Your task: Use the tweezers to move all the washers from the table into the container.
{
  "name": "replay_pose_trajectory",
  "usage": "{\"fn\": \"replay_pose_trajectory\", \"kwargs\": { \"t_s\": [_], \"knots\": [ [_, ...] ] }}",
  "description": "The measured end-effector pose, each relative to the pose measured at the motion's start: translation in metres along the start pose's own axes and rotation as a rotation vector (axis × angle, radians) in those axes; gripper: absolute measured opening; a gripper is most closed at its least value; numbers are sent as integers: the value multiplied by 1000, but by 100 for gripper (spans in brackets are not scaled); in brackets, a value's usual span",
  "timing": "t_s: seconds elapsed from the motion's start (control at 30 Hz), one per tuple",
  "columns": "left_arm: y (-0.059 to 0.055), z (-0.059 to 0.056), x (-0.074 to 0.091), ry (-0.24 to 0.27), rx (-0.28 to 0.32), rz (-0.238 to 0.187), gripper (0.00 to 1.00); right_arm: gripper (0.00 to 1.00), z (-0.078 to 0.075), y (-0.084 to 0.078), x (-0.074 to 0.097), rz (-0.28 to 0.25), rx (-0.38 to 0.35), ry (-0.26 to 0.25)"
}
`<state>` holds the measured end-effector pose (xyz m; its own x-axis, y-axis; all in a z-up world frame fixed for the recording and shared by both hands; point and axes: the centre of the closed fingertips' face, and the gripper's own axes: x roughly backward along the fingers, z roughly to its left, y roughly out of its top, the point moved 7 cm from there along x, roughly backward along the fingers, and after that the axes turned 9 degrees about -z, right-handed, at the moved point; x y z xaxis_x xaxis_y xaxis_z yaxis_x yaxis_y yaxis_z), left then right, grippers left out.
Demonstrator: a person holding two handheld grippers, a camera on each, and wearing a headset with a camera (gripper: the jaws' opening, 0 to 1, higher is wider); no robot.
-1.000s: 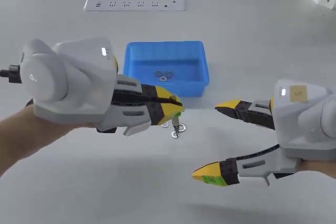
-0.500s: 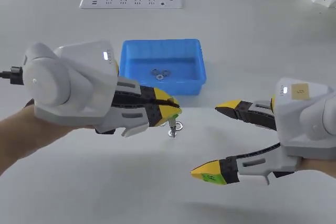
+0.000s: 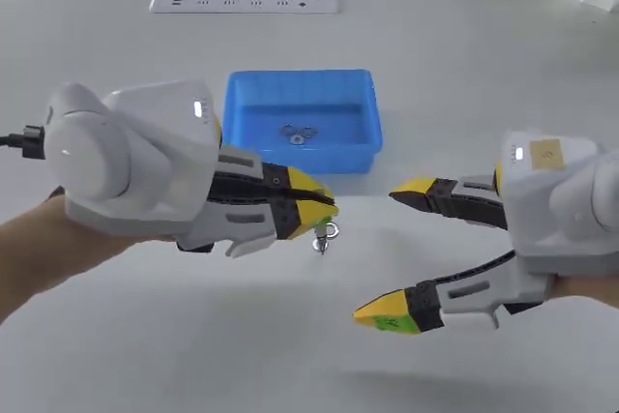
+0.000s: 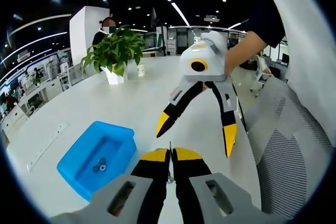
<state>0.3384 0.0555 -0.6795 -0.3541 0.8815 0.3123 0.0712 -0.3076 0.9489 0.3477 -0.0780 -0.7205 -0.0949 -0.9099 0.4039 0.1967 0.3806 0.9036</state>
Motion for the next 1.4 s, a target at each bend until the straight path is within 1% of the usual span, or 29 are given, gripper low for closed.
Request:
{"fn": "replay_pose_trajectory", "kwargs": {
  "t_s": [0.1,0.23,0.27,0.3,0.4,0.5,0.57,0.63,0.73,0.83,0.87,0.9,0.93,1.03,1.23,1.27,1.37,1.4],
  "knots": [
    [0,0,1,0,0,1,6,77,-6,6,-2,-2,15,33],
    [-1,1,1,1,-1,4,6,76,-10,11,-6,-20,4,75],
    [-1,1,2,0,-3,5,6,75,-10,12,-7,-26,3,95],
    [-1,1,2,1,-4,6,6,74,-10,12,-8,-26,4,104],
    [-2,1,3,1,0,8,6,72,-9,11,-12,-21,32,151],
    [-2,1,3,-1,0,13,6,68,-10,12,-14,-20,61,177],
    [-2,1,3,0,1,13,6,66,-13,12,-16,-26,58,187],
    [-1,-1,1,-1,2,12,6,64,-13,13,-19,-27,55,209],
    [-1,-1,0,-4,5,10,6,58,-11,11,-25,-12,66,239],
    [0,-1,-1,-6,6,10,6,50,-8,11,-33,-12,80,273],
    [0,-1,-1,-5,6,10,6,48,-8,11,-35,-6,84,278],
    [-1,0,-1,-5,8,10,6,46,-9,12,-38,0,118,276],
    [0,-1,-2,-5,9,11,6,44,-10,12,-40,3,136,275],
    [0,-1,-2,-1,11,12,6,39,-12,12,-45,6,134,281],
    [1,-2,-4,0,17,10,6,32,-10,16,-50,2,178,281],
    [1,-1,-4,1,18,9,6,29,-10,17,-51,2,179,282],
    [1,-2,-4,-1,18,9,6,25,-10,17,-53,5,179,280],
    [2,-2,-4,-3,19,10,6,24,-10,16,-54,15,175,283]
  ]
}}
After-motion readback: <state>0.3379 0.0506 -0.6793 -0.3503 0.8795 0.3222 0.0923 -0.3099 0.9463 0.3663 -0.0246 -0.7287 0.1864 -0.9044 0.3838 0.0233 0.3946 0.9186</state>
